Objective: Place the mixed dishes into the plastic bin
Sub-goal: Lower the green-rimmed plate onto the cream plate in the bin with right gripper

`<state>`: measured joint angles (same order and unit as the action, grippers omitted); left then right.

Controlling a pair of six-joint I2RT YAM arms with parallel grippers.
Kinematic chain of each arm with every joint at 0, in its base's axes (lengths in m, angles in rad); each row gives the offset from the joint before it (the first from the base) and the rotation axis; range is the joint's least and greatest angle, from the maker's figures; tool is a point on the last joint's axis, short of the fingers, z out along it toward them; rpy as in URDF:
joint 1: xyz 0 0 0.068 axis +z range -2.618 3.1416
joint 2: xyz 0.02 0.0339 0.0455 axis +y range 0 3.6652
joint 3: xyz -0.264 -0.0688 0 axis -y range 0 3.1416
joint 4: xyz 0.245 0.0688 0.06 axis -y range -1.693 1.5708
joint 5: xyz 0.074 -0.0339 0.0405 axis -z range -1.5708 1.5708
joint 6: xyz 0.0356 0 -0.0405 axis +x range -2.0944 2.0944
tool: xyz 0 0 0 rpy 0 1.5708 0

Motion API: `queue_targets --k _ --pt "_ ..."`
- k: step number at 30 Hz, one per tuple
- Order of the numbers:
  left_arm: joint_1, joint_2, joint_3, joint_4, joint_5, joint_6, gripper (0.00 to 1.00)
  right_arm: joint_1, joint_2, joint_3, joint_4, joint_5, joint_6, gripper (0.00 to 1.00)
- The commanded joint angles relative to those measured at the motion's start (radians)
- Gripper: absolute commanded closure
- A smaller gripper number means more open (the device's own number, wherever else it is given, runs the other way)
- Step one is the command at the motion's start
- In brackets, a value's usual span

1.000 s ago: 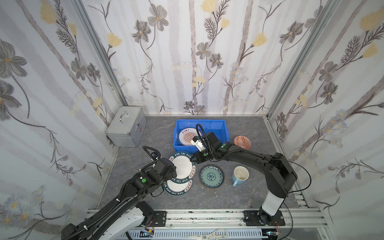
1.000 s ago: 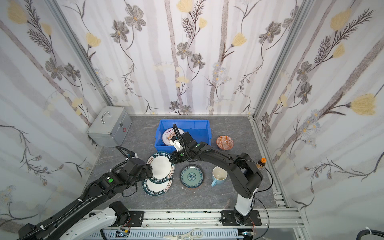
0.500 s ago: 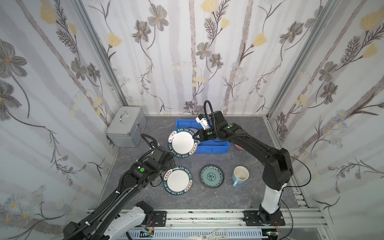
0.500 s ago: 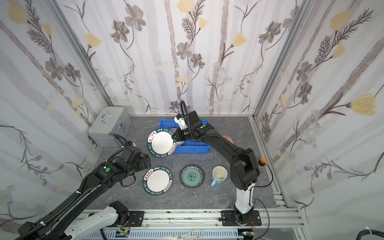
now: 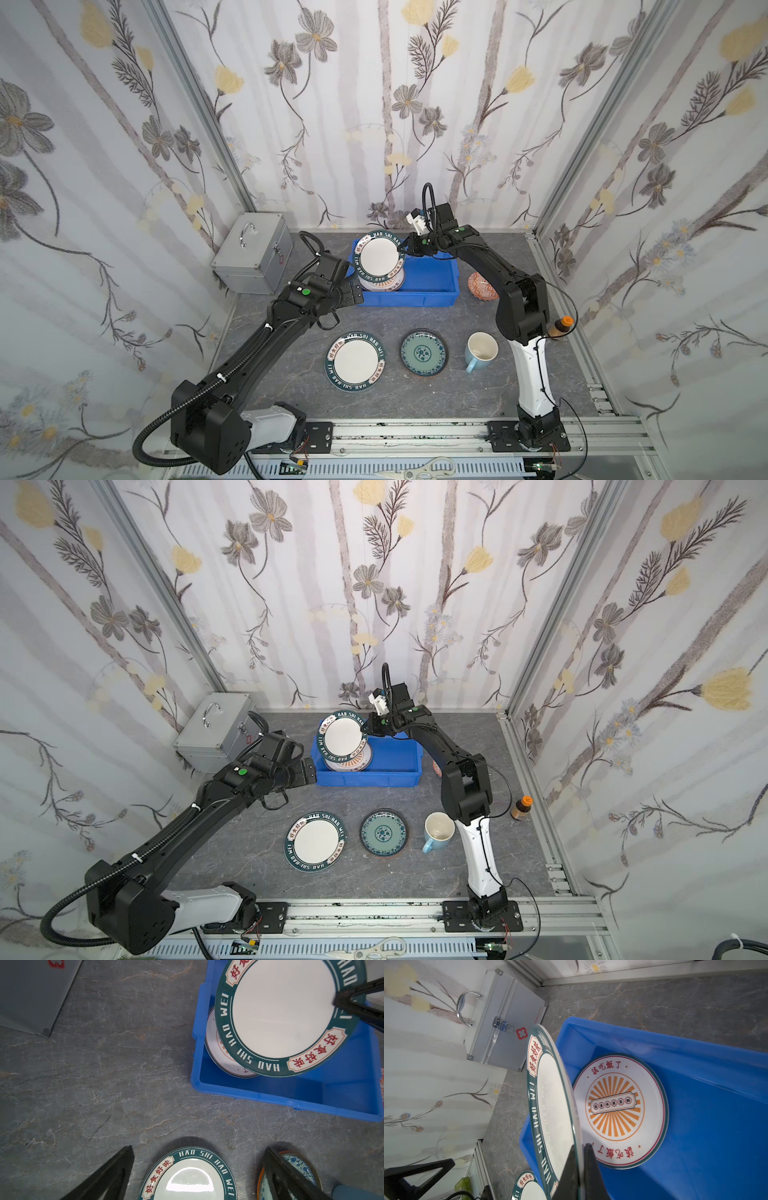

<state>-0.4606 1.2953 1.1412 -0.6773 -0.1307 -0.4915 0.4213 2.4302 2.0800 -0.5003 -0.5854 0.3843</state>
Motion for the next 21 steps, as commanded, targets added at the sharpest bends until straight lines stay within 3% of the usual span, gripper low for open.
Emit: queue_targets --k 1,21 --pt "0.006 0.026 0.020 0.034 0.026 0.035 0.00 -0.015 0.039 0.025 0.023 -0.037 0.010 0.94" --pt "0.017 0.073 -0.009 0.074 0.058 0.021 0.00 -0.029 0.171 0.025 0.057 -0.049 0.032 0.93"
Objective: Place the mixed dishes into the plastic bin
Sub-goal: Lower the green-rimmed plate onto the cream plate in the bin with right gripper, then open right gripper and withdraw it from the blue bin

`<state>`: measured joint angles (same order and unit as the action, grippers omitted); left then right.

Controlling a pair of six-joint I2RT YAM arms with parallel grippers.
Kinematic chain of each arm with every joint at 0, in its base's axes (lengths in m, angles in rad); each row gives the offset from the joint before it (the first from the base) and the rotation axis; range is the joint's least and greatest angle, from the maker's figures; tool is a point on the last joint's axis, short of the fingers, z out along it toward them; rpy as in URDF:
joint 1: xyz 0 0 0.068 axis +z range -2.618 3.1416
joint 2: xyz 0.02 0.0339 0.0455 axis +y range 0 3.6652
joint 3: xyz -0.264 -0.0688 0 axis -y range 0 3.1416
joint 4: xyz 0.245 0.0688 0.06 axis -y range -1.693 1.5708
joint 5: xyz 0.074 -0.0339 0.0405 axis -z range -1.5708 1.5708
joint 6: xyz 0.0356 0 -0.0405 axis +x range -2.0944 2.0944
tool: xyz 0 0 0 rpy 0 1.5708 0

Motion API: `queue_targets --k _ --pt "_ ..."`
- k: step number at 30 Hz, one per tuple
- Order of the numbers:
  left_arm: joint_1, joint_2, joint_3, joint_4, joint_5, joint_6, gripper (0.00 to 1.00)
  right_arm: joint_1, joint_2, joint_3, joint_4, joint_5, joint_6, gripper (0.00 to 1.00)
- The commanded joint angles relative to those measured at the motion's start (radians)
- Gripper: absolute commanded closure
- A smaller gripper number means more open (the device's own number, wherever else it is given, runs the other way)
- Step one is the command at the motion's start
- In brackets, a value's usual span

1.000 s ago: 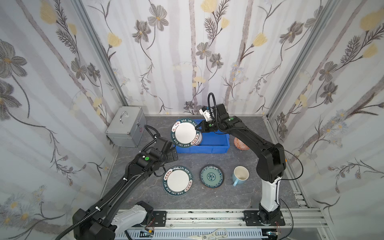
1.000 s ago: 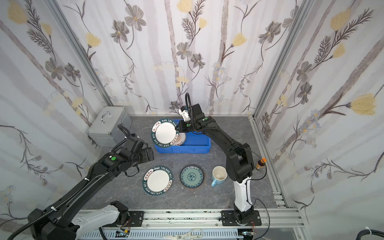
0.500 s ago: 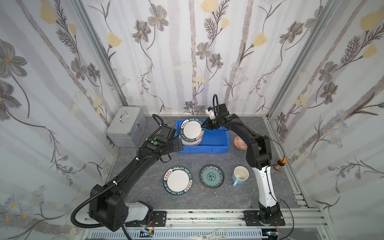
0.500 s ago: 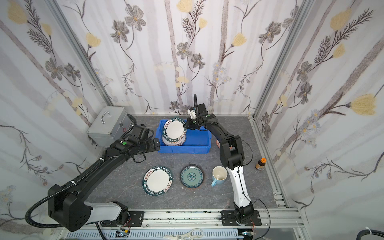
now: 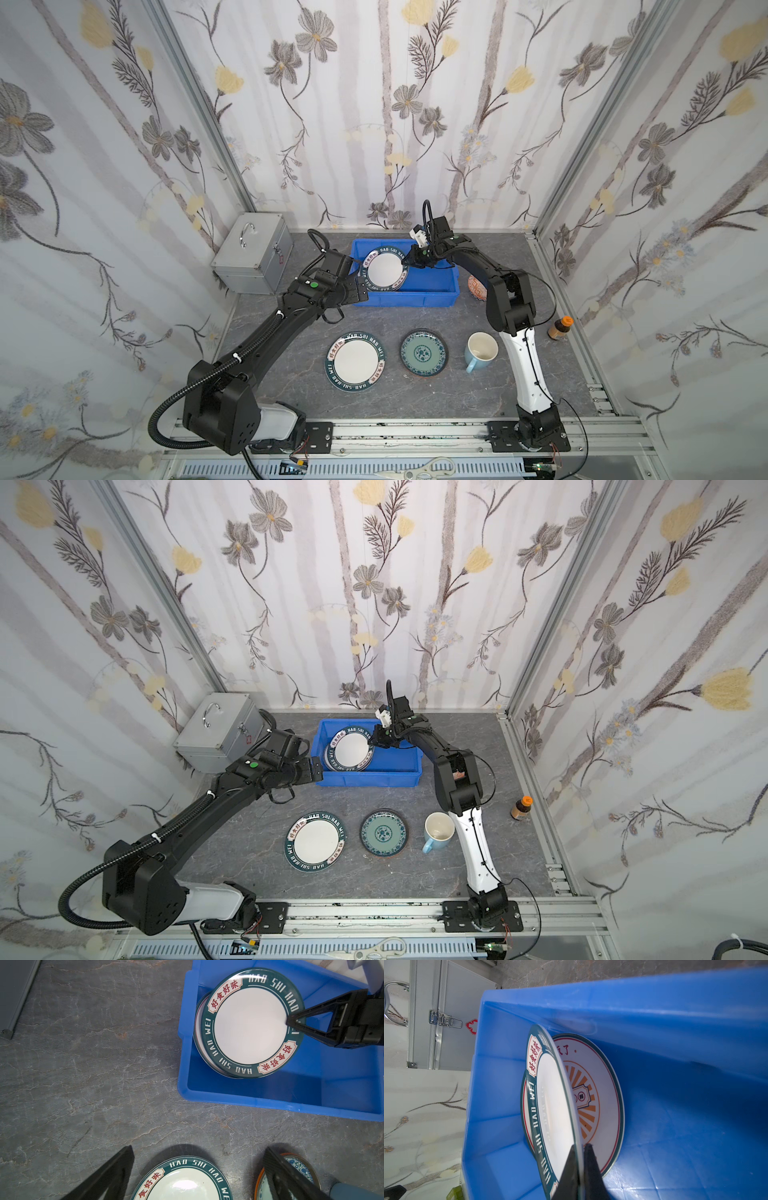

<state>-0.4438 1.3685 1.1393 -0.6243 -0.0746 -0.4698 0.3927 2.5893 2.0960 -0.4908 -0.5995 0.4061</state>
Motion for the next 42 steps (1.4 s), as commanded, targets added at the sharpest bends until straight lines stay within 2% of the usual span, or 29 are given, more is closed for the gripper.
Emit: queue_targets --k 1,8,18,35,42 --pt "0.002 0.001 -0.009 0.023 0.002 -0.002 0.00 0.000 0.017 0.009 0.054 -0.039 0.014 0.93" --pt "0.002 0.003 -0.014 0.023 0.001 -0.003 0.00 0.004 0.044 0.009 0.077 -0.055 0.028 0.87" --pt "0.002 -0.003 -0.030 0.024 0.006 -0.006 0.00 0.009 0.031 0.010 0.048 -0.032 0.005 0.60" --pt "0.002 -0.058 -0.076 0.031 0.010 -0.017 0.00 0.063 0.005 0.022 -0.068 0.155 -0.100 0.53" --pt "0.002 -0.074 -0.088 0.029 0.018 -0.022 0.00 0.082 0.002 0.046 -0.123 0.252 -0.149 0.47"
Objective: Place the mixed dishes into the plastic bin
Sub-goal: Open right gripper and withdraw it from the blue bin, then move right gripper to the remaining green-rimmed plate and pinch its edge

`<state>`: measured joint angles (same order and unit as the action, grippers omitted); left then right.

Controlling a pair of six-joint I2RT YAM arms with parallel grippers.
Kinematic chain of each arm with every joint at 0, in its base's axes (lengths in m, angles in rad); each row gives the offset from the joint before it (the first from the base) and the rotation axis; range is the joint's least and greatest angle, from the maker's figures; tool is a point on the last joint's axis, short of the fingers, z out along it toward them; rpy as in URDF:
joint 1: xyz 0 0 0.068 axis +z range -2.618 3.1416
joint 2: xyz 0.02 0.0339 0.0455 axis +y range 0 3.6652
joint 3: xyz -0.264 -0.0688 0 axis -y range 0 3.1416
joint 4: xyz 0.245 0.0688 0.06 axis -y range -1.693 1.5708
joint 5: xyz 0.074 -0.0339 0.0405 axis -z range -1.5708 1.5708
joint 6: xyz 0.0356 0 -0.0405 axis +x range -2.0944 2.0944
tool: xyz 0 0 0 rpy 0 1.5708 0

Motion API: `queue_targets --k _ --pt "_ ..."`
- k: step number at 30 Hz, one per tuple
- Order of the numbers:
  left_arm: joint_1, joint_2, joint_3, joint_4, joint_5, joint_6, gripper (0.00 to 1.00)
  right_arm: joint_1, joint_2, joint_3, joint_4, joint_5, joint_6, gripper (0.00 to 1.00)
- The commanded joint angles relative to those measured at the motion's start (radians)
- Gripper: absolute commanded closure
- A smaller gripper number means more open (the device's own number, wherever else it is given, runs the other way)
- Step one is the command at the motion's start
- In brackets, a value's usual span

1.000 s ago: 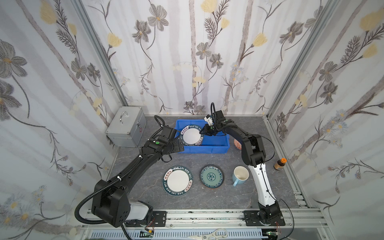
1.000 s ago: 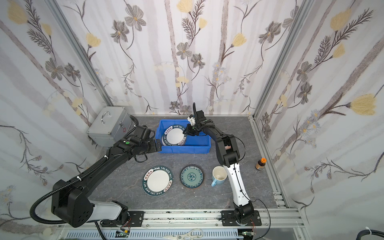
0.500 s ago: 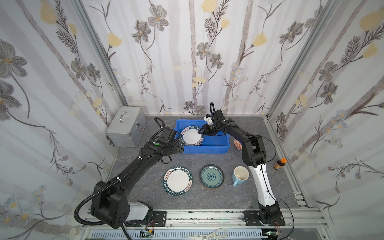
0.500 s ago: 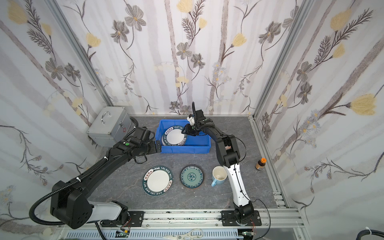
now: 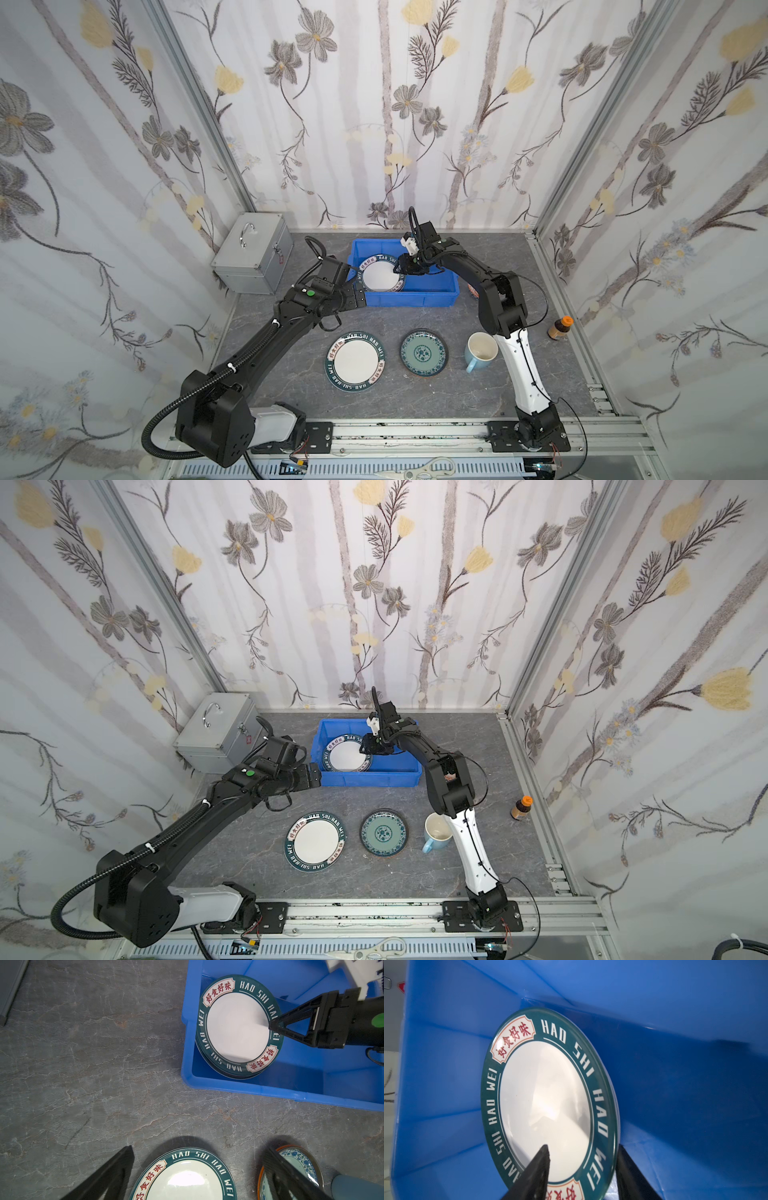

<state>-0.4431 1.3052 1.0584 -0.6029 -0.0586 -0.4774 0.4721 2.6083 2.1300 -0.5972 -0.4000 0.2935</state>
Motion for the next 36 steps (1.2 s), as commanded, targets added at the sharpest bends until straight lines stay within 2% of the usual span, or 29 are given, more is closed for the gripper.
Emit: queue_targets --k 1,3,4,5,12,17,23,28,36 --pt "0.001 -0.013 -0.008 0.009 0.002 -0.015 0.00 0.003 -0.019 0.012 -0.023 0.066 -0.041 0.46" --pt "0.001 -0.019 -0.012 0.008 0.002 -0.016 0.00 0.003 -0.025 0.012 -0.036 0.103 -0.050 0.43" --pt "0.001 -0.024 -0.014 0.008 0.002 -0.016 0.00 0.003 -0.031 0.012 -0.043 0.121 -0.055 0.35" --pt "0.001 -0.026 -0.015 0.006 0.001 -0.015 0.00 0.002 -0.037 0.011 -0.047 0.139 -0.061 0.34" --pt "0.001 -0.041 -0.022 -0.006 -0.007 -0.020 0.00 0.002 -0.091 0.006 -0.060 0.178 -0.070 0.35" --pt "0.001 -0.100 -0.084 -0.026 -0.027 -0.032 0.00 0.018 -0.184 -0.030 -0.075 0.200 -0.083 0.41" --pt "-0.005 -0.208 -0.226 -0.039 -0.007 -0.099 0.09 0.083 -0.372 -0.197 -0.065 0.211 -0.106 0.45" --pt "-0.029 -0.329 -0.347 -0.057 -0.026 -0.172 0.13 0.147 -0.536 -0.405 -0.005 0.184 -0.095 0.46" --pt "-0.141 -0.432 -0.498 -0.066 -0.086 -0.293 0.15 0.273 -0.764 -0.764 0.133 0.158 -0.030 0.48"
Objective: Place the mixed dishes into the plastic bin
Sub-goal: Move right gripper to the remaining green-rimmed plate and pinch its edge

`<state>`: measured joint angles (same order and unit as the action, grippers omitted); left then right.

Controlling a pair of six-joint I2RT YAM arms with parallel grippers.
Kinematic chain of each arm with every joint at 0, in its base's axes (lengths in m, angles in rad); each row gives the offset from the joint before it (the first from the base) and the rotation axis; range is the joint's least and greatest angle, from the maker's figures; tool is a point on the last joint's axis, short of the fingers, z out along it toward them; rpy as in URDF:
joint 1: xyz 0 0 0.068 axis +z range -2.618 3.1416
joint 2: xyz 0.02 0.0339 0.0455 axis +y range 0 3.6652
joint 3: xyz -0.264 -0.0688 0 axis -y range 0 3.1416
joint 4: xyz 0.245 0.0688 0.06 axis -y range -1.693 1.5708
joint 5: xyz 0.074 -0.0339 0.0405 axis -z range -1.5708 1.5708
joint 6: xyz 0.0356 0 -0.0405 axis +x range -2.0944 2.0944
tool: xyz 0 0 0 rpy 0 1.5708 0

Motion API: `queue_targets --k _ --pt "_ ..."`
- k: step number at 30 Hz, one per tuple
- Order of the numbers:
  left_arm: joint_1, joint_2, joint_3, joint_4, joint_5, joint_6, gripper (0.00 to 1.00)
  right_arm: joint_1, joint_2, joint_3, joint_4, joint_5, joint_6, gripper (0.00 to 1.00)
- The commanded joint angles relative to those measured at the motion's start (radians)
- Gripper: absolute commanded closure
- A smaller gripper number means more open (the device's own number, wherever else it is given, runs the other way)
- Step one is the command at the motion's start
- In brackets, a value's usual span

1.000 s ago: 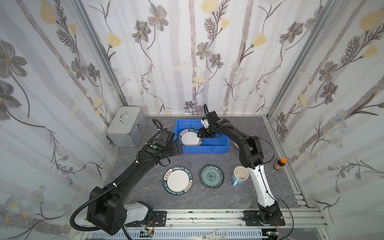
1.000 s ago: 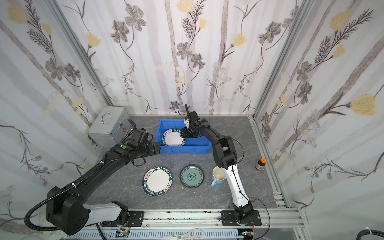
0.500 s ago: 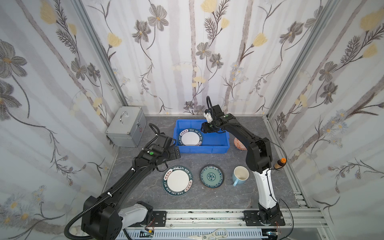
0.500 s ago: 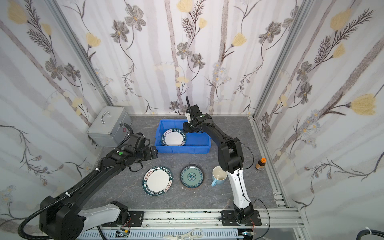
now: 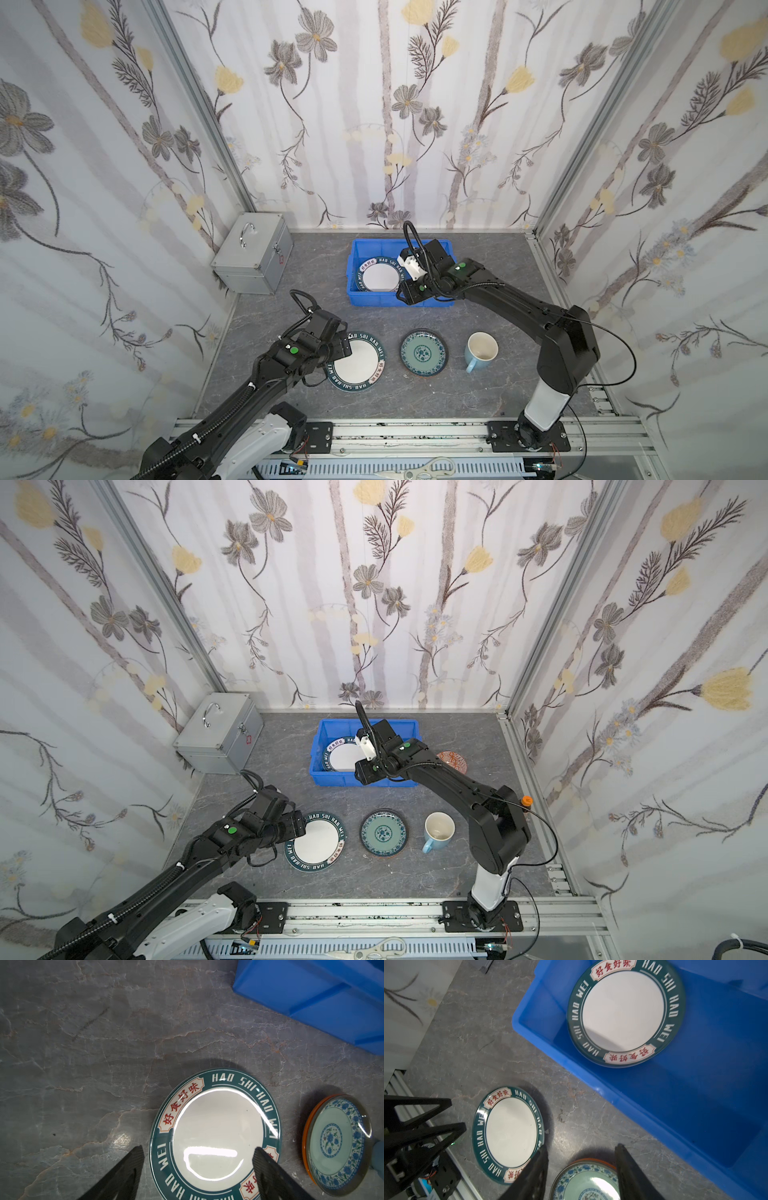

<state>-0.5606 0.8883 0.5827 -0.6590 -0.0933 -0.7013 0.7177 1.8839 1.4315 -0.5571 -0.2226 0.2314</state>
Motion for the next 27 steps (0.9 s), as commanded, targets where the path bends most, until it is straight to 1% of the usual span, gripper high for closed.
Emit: queue_targets --k 1,4,6,7,9,13,18,21,25,27 --pt "-0.033 -0.023 -0.036 -0.011 -0.056 -0.083 0.16 0.048 -0.057 -0.106 0.108 -0.022 0.040 0.48" --pt "-0.066 -0.046 -0.074 -0.016 -0.076 -0.119 0.18 0.087 -0.079 -0.201 0.164 -0.019 0.071 0.49" --pt "-0.081 -0.061 -0.097 -0.023 -0.084 -0.136 0.19 0.104 -0.078 -0.258 0.215 -0.040 0.095 0.49" --pt "-0.087 -0.068 -0.105 -0.029 -0.088 -0.143 0.19 0.140 -0.071 -0.280 0.238 -0.043 0.106 0.49" --pt "-0.098 -0.083 -0.118 -0.040 -0.091 -0.153 0.21 0.171 -0.052 -0.307 0.276 -0.047 0.126 0.50" --pt "-0.121 -0.098 -0.141 -0.045 -0.084 -0.173 0.22 0.214 -0.014 -0.335 0.344 -0.067 0.159 0.51" --pt "-0.140 -0.093 -0.180 -0.024 -0.076 -0.196 0.27 0.241 0.020 -0.326 0.373 -0.072 0.172 0.51" --pt "-0.146 -0.076 -0.201 -0.001 -0.069 -0.204 0.33 0.240 0.046 -0.316 0.372 -0.077 0.171 0.51" --pt "-0.152 -0.062 -0.216 0.016 -0.074 -0.211 0.48 0.240 0.073 -0.304 0.370 -0.082 0.165 0.51" --pt "-0.153 -0.058 -0.217 0.019 -0.078 -0.211 0.53 0.240 0.084 -0.297 0.364 -0.081 0.164 0.52"
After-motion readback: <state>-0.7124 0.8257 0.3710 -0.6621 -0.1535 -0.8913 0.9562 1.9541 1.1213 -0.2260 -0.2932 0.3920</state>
